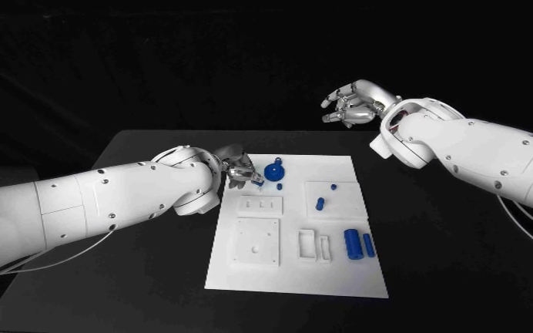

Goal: Assemble the parts on the task board

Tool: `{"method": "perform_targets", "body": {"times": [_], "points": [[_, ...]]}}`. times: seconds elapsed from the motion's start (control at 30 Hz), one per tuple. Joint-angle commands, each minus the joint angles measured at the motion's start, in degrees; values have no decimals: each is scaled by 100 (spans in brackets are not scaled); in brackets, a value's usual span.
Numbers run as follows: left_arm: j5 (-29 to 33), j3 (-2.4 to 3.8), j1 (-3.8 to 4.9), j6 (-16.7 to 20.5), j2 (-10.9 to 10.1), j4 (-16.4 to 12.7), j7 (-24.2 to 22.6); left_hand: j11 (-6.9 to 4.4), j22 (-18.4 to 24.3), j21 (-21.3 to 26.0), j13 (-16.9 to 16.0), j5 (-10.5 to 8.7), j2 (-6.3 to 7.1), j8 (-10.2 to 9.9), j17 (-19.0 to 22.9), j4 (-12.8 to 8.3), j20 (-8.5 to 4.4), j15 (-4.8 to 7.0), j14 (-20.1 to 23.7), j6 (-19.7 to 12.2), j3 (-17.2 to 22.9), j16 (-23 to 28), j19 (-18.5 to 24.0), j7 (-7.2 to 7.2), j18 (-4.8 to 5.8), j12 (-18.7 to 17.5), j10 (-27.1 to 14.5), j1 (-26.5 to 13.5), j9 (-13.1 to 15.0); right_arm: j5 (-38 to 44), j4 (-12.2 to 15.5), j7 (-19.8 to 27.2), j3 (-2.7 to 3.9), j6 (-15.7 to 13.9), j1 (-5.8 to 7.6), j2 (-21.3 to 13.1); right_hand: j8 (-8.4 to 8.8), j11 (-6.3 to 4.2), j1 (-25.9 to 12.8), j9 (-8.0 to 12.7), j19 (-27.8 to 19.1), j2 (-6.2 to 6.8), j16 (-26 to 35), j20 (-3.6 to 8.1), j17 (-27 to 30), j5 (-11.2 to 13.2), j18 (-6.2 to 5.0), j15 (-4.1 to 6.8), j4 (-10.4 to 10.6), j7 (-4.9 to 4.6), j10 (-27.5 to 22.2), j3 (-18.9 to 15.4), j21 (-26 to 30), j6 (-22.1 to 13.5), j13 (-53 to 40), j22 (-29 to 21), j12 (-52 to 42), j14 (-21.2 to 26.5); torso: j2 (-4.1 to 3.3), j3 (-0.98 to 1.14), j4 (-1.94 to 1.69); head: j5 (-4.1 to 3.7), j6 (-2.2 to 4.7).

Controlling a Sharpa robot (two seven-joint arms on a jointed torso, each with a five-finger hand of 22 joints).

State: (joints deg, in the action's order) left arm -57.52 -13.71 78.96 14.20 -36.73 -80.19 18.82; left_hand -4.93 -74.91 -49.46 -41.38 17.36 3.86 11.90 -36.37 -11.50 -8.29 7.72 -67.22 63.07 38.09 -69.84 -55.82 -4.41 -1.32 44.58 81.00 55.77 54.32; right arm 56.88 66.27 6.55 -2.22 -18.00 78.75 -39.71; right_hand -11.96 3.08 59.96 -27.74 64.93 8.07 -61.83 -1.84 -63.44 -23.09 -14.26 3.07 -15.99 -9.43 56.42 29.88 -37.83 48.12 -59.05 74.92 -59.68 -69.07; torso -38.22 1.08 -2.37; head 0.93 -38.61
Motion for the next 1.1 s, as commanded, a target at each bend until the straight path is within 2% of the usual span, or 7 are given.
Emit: {"method": "perform_targets", "body": {"times": [0.03,0.27,0.47,0.5,0.57,0.8,1.1], "points": [[-816,2,16,-504,115,57,491,-32,-69,-8,-7,322,-25,13,-4,-3,-626,158,-193,418,-36,21,-50,331,53,-17,14,62,0,-615,-265,232,26,-111,35,118,7,24,-35,17,-186,32,227,-59,118,-38,-57,-15,10,-37,-134,64,174,-33,119,13,176,155,6,8,2,1,-39],[-1003,-15,-8,-615,358,148,531,-39,-79,-5,-17,439,-48,18,-14,-8,-618,143,-208,448,-60,11,-52,340,54,-7,21,32,-2,-888,-663,321,40,-167,76,315,1,121,-117,22,-647,79,1043,-299,543,-79,-5,-121,5,-123,-492,134,803,-132,586,-264,706,473,-10,-1,-10,-21,-75],[-1042,-14,-53,-610,393,229,520,-44,-86,-4,-23,501,-54,24,-19,-13,-613,135,-212,465,-72,8,-51,344,54,-1,24,12,0,-1147,-712,352,66,-361,80,382,-72,166,-154,-13,-895,52,1601,-427,795,-145,18,-186,15,-131,-588,161,1203,-113,1000,-440,1063,596,-6,-7,-5,-16,-111],[-1049,-14,-66,-610,398,240,518,-46,-88,-6,-26,511,-55,28,-21,-15,-612,134,-216,473,-77,3,-54,346,53,4,28,7,1,-1235,-717,348,78,-380,80,396,-123,126,-180,-41,-915,98,2025,-484,1016,-162,1,-232,-17,-78,-316,183,1416,-99,1475,-562,1492,461,-6,-5,-4,-10,-120],[-1050,-14,-106,-591,403,256,518,-48,-90,-8,-29,520,-55,31,-24,-18,-612,133,-219,477,-80,0,-57,348,52,8,31,3,3,-1305,-742,343,86,-380,81,421,-172,155,-234,-61,-1185,48,2524,-576,1231,-194,53,-291,-8,-154,-184,214,1709,-69,1997,-682,2059,566,-5,-3,0,-3,-123],[-1054,-14,-215,-507,449,300,466,-51,-96,-14,-38,540,-42,35,-30,-21,-610,133,-227,487,-91,-10,-63,352,49,22,40,-12,4,-1382,-751,360,93,-262,85,444,-252,215,-207,-1,-1617,4,3855,-794,1698,-251,35,-514,-15,-184,566,69,2083,-95,3458,-705,3779,373,-11,-20,1,-22,-170],[-1078,-13,-309,-485,457,337,442,-52,-101,-21,-47,552,-34,32,-38,-19,-611,134,-236,489,-96,-22,-72,352,46,37,50,-21,0,-1460,-759,390,94,-126,85,462,-294,287,-173,66,-1979,-42,4431,-915,1989,-282,62,-653,-17,-210,842,46,2306,-123,3976,-616,4641,413,-6,-19,1,-32,-194]]}}
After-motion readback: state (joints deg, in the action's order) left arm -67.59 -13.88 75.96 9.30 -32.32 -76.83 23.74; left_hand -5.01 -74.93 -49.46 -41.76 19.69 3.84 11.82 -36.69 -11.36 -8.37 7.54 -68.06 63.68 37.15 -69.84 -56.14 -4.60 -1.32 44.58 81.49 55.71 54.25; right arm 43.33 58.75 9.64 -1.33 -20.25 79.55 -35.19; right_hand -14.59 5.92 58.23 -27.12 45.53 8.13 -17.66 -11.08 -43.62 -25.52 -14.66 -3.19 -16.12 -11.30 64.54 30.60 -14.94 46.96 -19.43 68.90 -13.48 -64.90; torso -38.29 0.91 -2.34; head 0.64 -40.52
